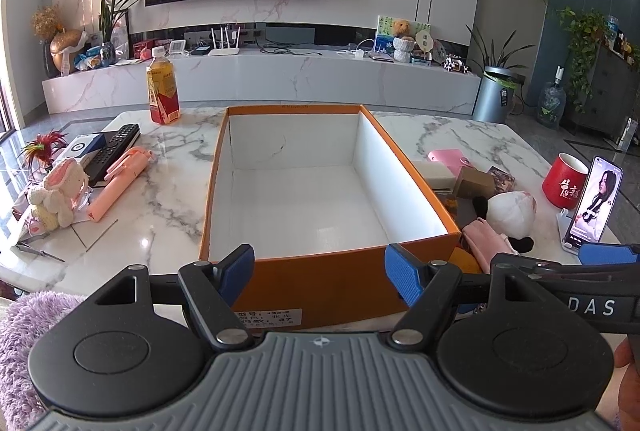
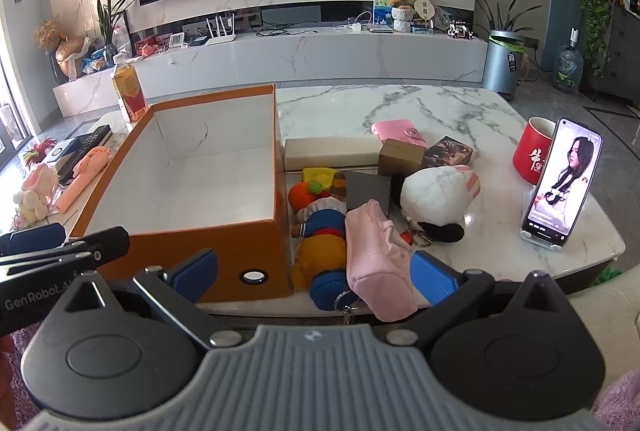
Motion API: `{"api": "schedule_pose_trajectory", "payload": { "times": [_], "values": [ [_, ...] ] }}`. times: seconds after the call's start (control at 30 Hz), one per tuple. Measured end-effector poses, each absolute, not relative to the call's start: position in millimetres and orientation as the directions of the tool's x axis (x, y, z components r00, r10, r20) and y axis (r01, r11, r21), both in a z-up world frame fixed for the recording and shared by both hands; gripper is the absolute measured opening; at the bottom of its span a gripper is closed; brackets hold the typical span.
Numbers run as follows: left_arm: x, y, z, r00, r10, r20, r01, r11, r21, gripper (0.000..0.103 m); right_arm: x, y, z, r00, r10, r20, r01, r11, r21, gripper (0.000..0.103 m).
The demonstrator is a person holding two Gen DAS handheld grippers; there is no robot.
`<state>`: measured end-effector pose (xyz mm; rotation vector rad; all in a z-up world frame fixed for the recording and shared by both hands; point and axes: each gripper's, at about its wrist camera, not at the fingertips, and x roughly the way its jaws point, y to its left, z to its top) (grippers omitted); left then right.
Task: Organize objects
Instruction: 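Move both tools toward the cream block and brown cardboard box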
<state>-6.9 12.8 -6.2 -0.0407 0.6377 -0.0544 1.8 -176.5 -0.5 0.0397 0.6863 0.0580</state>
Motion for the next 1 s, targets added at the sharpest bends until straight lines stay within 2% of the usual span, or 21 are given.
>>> {"api": "schedule_pose_trajectory", "payload": {
  "times": [0.3, 0.53, 0.6, 0.67, 0.77, 0.93, 0.97, 1.0],
  "values": [
    [0, 6, -8, 0.782, -0.088, -0.617, 0.075, 0.996, -0.048, 0.079, 10, -180, -6, 0.747, 0.067, -0.661, -0.039, 0.998, 0.057, 0.102],
    [18, -8, -3, 0.765, -0.169, -0.622, 0.198, 0.980, -0.023, 0.070, 28, -202, -10, 0.736, 0.090, -0.671, -0.031, 0.995, 0.099, 0.101],
    [27, -15, -1, 0.751, -0.212, -0.625, 0.260, 0.965, -0.015, 0.064, 38, -212, -11, 0.730, 0.094, -0.677, -0.023, 0.993, 0.112, 0.096],
    [38, -22, 2, 0.731, -0.263, -0.630, 0.324, 0.946, -0.019, 0.060, 48, -222, -13, 0.720, 0.102, -0.686, -0.021, 0.992, 0.126, 0.084],
    [59, -35, 7, 0.692, -0.331, -0.641, 0.419, 0.908, -0.016, 0.052, 64, -235, -16, 0.709, 0.111, -0.697, -0.017, 0.990, 0.140, 0.076],
    [100, -64, 7, 0.632, -0.380, -0.675, 0.563, 0.824, 0.063, 0.050, 95, -250, -19, 0.695, 0.098, -0.712, -0.044, 0.995, 0.094, 0.068],
    [107, -71, 6, 0.563, -0.456, -0.690, 0.679, 0.731, 0.071, 0.050, 103, -253, -20, 0.691, 0.095, -0.717, -0.052, 0.995, 0.082, 0.068],
    [115, -78, 4, 0.544, -0.457, -0.704, 0.704, 0.705, 0.086, 0.050, 112, -256, -22, 0.685, 0.092, -0.723, -0.062, 0.996, 0.068, 0.068]
  ]
}}
